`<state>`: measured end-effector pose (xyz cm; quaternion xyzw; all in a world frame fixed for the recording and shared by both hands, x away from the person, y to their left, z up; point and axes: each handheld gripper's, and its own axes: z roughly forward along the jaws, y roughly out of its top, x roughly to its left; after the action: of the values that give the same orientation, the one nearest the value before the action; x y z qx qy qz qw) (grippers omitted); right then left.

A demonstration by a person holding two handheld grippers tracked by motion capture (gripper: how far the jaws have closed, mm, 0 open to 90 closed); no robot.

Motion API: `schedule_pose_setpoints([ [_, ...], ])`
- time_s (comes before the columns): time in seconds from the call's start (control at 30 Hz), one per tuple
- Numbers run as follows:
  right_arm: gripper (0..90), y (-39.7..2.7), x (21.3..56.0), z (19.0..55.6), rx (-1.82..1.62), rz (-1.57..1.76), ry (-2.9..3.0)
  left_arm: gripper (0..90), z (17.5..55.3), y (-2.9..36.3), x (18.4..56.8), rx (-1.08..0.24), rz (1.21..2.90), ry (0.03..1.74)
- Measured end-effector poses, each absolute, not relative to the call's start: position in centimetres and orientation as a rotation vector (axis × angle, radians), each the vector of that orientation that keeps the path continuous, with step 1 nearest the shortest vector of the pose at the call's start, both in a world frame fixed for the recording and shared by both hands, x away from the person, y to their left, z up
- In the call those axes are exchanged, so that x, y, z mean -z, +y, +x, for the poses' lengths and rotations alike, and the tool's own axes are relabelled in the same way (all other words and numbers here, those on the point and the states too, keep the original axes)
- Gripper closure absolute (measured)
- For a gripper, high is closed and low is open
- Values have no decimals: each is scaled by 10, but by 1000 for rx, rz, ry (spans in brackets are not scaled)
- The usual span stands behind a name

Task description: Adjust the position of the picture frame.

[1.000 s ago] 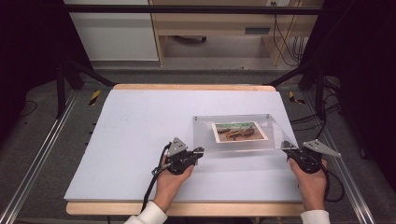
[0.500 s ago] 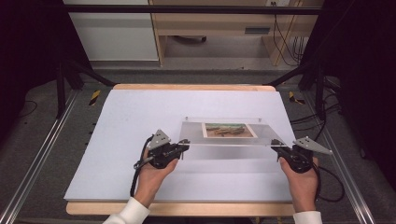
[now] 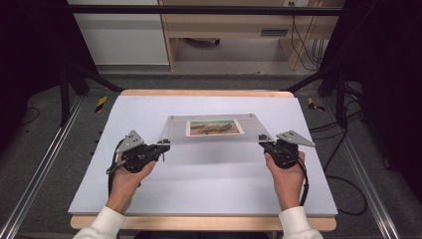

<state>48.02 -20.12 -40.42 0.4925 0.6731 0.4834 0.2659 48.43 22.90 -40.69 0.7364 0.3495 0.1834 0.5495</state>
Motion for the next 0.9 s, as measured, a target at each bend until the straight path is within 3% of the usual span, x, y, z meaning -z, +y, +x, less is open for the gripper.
schedule_pose_setpoints([
  [0.4,844,-180,414,500,-1273,1377,1809,820,515,243,419,-426,1756,834],
  [0.9,844,-185,430,504,-1249,1406,1771,824,522,231,434,-457,1739,869],
])
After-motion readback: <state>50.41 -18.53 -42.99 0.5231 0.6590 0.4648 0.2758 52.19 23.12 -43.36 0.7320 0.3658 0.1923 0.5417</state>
